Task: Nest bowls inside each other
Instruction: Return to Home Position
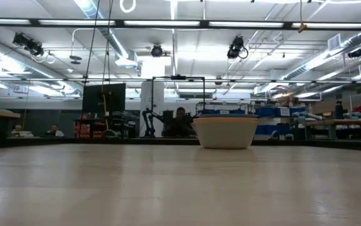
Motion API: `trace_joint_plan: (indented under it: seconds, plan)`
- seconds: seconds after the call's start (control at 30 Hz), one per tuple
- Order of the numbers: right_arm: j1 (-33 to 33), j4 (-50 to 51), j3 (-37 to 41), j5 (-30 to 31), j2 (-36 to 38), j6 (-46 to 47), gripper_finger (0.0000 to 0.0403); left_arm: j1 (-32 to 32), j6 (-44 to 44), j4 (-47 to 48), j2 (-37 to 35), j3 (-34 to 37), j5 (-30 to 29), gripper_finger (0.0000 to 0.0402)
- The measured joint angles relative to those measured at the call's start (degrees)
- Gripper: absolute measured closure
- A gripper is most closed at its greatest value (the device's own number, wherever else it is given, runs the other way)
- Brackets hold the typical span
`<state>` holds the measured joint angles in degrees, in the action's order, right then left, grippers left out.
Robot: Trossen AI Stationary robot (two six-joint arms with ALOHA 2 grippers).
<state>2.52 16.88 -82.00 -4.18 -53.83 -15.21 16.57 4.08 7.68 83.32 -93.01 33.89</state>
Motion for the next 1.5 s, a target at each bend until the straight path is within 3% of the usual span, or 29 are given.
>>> trace_joint_plan:
  seconds: [0.23, 0.47, 0.67, 0.93, 1.07, 1.37, 1.5]
  plan:
    - [-11.1, 11.3, 0.2, -8.4, 2.1, 2.7, 0.0239, 1.8, 1.2, 1.5, -1.5, 3.6, 3.1, 0.0341]
    - [-12.5, 9.2, 6.2, -10.6, 9.1, 4.5, 0.0239, 2.5, -0.2, -9.0, -12.2, 20.7, 1.5, 0.0341]
    - [-12.5, 4.4, 19.5, -10.6, 18.2, 7.1, 0.0239, 2.4, -6.3, -24.0, -24.0, 38.8, 0.8, 0.0341]
    - [-12.5, -3.6, 38.9, -8.8, 30.9, 10.2, 0.0239, -0.6, -8.9, -28.7, -39.6, 57.9, -3.2, 0.0341]
    - [-12.5, -7.6, 49.2, -7.4, 36.8, 12.2, 0.0239, -4.2, -8.9, -38.3, -45.0, 69.6, -7.8, 0.0341]
    - [-12.5, -17.6, 68.6, -6.8, 47.1, 16.0, 0.0239, -9.6, -10.9, -64.8, -46.0, 92.2, -14.8, 0.0341]
    - [-12.5, -21.8, 75.4, -4.7, 49.7, 19.0, 0.0239, -10.3, -10.5, -63.1, -45.7, 92.4, -14.6, 0.0341]
